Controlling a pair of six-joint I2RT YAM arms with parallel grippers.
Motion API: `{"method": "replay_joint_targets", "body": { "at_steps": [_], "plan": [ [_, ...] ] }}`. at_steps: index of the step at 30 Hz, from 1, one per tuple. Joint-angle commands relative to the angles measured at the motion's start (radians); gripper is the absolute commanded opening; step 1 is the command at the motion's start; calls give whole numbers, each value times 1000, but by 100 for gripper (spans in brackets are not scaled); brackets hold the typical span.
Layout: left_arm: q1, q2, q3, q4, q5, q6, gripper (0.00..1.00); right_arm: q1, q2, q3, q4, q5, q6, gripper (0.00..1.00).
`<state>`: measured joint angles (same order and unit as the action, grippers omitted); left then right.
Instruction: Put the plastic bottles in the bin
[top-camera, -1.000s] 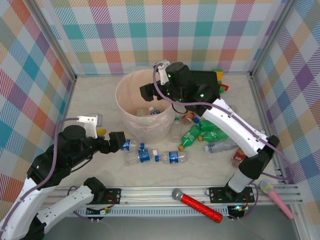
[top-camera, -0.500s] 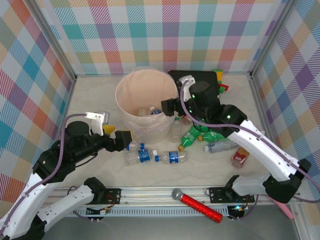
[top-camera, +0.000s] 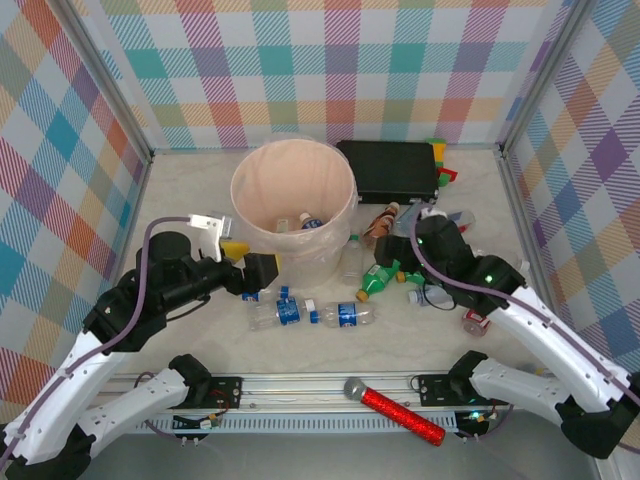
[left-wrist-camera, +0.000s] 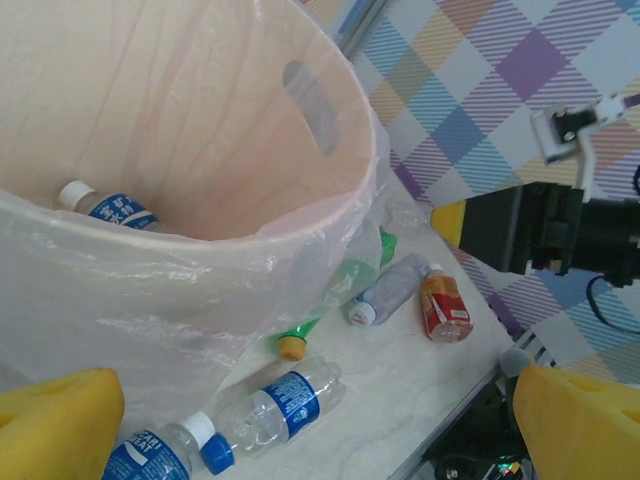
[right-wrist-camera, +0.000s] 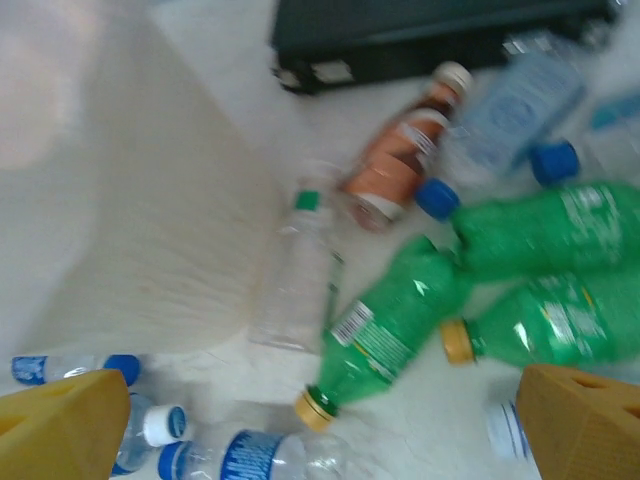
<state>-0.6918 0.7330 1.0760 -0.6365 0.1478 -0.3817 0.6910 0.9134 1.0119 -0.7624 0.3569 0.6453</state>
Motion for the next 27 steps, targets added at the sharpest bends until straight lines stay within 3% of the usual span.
{"method": "replay_joint_targets", "body": {
  "at_steps": [1,5,14,18,27],
  "plan": [
    [-44,34,17,35,-9,-4,100,-90,-87,-78,-84,-53,140,99],
    [-141,81,60,5,-124,27,100,-245,-165,-178,-115,-179,175,99],
    [-425,171,134,3,-423,81,100,-463,-186,-296,-137,-353,214,100],
    [-500,199,127,40,-443,92,100,-588,-192,-353,-116,-448,214,98],
    [-516,223,116,66,-415,86,100,-842,-159,-492,64,-636,278,88]
  ]
}}
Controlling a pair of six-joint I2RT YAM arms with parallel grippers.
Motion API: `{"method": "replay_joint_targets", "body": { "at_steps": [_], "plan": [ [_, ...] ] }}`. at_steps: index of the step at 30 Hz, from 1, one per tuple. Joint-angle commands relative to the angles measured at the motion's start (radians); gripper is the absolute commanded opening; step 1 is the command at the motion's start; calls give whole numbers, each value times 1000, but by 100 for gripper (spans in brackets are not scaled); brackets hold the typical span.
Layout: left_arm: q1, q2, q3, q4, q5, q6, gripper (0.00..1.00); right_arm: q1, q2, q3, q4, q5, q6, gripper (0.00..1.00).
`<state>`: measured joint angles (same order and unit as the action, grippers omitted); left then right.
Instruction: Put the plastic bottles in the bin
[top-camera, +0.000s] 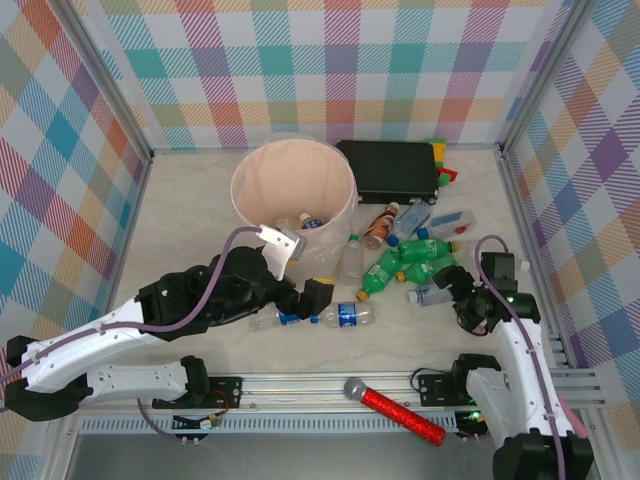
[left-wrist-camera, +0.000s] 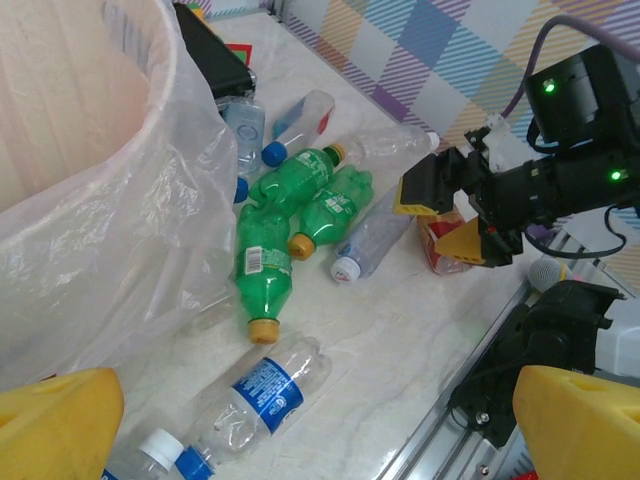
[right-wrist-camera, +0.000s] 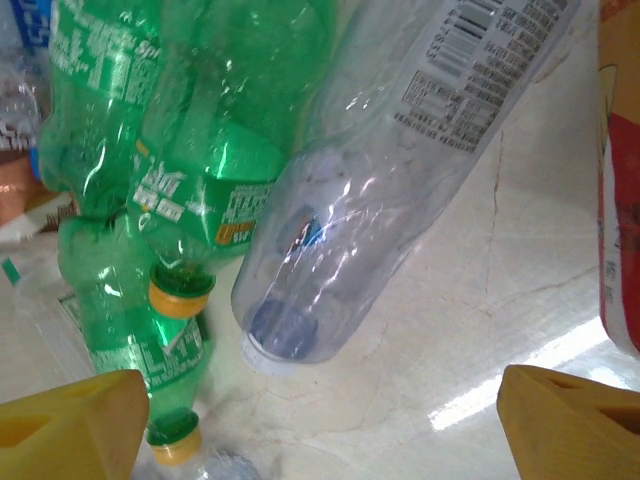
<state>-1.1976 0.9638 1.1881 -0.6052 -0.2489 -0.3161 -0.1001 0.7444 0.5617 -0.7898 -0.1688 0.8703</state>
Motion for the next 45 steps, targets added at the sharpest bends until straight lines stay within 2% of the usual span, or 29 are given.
{"method": "replay_joint_targets", "body": {
  "at_steps": [1,7,17,22,30,32,36,42,45],
  "plan": [
    [-10,-9,2,33,-19,20,100,-65,14,-61,123,-130,74,87],
    [-11,-28,-8,22,-27,19,100,-99,39,-104,187,-103,160,83],
    [-11,-66,-32,28,-47,20,100,-269,152,-149,286,-140,145,79],
    [-10,-61,-31,27,-47,22,100,-309,190,-164,356,-145,142,77],
    [-10,-66,-26,22,-52,23,100,-316,332,-150,454,-209,111,79],
    [-11,-70,-25,21,-50,23,100,-316,363,-142,448,-208,99,82],
    [-10,-82,-30,18,-59,20,100,-316,381,-141,463,-200,77,82],
    [-10,-86,-26,10,-66,20,99,-315,381,-125,458,-195,36,79],
    [-15,-75,-31,20,-66,21,100,-316,347,-120,443,-202,19,71]
  ]
}}
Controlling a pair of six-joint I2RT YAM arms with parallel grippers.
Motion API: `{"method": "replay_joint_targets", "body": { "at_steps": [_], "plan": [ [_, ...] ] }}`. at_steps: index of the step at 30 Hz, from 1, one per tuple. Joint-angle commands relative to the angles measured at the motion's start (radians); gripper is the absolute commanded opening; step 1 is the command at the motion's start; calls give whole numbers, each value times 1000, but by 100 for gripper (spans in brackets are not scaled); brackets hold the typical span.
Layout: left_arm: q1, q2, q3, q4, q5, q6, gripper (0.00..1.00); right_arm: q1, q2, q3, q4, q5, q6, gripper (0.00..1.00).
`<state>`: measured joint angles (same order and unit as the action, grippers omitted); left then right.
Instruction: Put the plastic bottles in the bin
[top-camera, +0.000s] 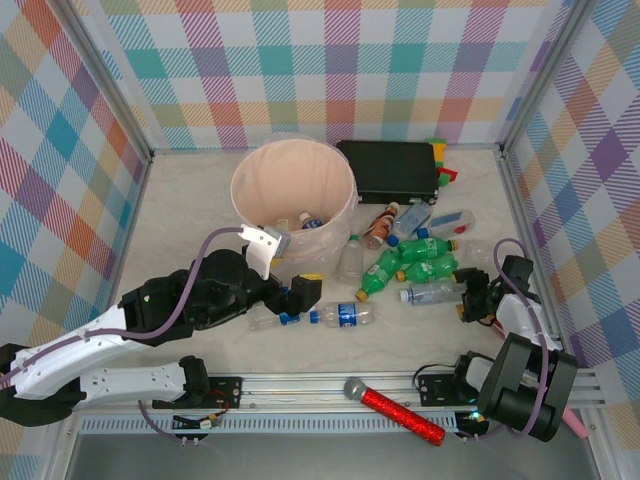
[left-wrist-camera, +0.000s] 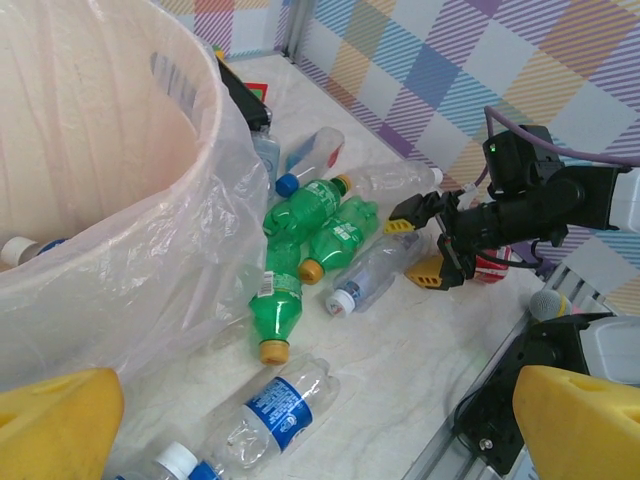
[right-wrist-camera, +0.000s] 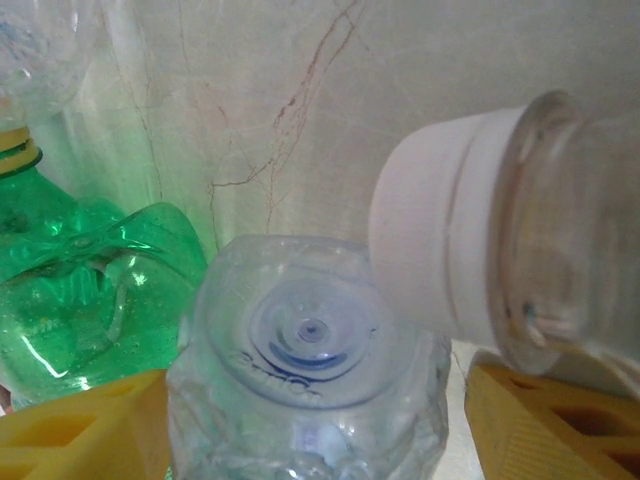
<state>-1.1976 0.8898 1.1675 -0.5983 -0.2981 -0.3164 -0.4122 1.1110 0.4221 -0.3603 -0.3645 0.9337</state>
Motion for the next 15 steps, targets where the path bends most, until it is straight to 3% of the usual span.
{"method": "replay_joint_targets", "body": {
  "at_steps": [1,9,15],
  "plan": [
    [-15,0,-11,16,-15,22,100,-4,-38,22,4,-5,-50,70],
    [-15,-8,17,-15,-45,33,100,-3,-279,67,-116,57,-104,62],
    [-14,-40,15,-23,-59,36,100,-4,-258,71,-140,30,-97,74]
  ]
}}
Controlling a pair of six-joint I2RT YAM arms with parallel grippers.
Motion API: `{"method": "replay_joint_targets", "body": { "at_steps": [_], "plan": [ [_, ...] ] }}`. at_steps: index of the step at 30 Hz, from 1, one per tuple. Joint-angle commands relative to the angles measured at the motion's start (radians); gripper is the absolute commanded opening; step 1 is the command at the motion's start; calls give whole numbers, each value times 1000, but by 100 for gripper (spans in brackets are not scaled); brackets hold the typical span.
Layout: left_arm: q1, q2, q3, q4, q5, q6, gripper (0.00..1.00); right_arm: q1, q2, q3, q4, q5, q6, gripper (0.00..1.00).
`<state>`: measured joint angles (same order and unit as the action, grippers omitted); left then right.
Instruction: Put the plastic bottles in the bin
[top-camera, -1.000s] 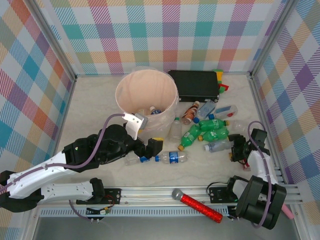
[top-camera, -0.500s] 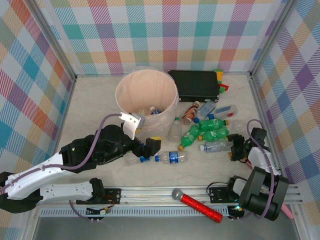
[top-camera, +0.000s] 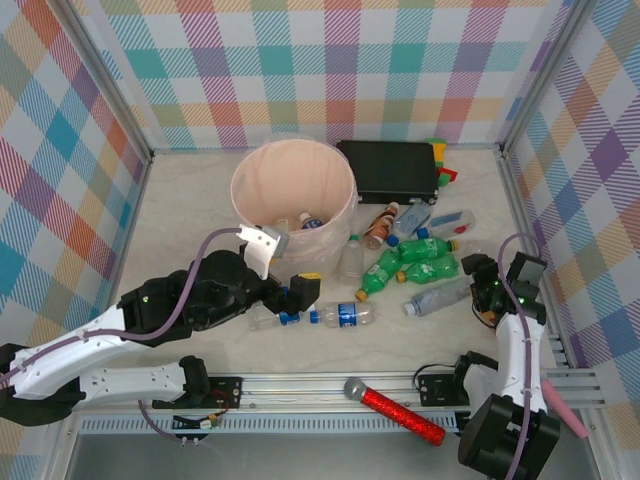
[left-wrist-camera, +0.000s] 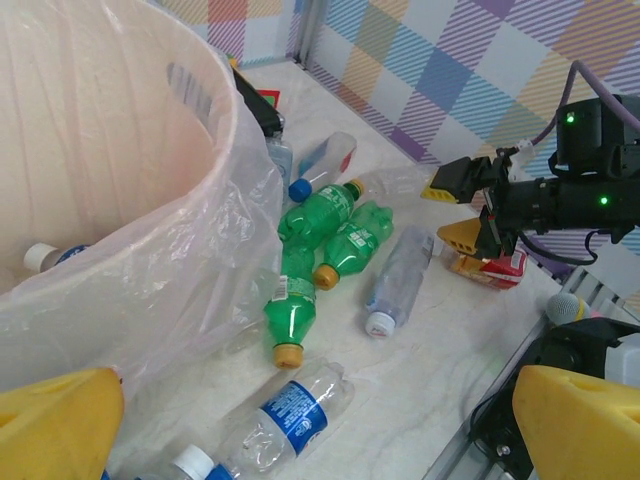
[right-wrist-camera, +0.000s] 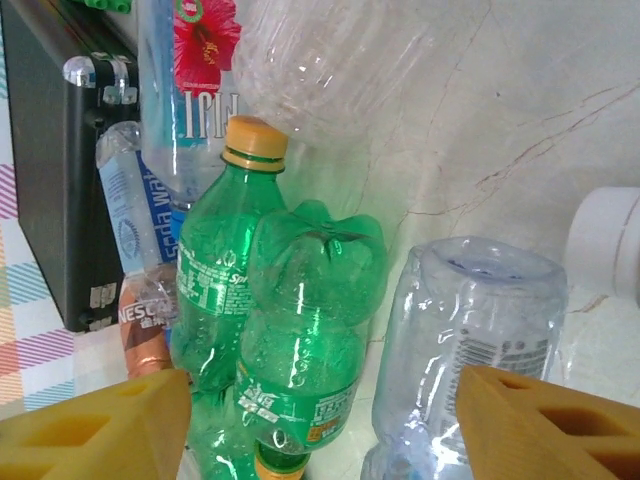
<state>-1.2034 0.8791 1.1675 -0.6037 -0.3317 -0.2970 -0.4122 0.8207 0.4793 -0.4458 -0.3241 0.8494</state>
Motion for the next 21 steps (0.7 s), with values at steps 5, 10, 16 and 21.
{"method": "replay_joint_targets", "body": {
  "at_steps": [5,10,16,21],
  "plan": [
    [-8,-39,14,-27,-30,17,100,3,93,4,-44,-21,-7,75],
    [-9,-50,2,-22,-36,21,100,36,121,-17,-36,-8,-4,76],
    [-9,-60,-7,-23,-39,22,100,73,176,-46,-12,6,-9,76],
    [-9,-71,-14,-24,-44,19,100,125,239,-52,8,29,-18,76]
  ]
}}
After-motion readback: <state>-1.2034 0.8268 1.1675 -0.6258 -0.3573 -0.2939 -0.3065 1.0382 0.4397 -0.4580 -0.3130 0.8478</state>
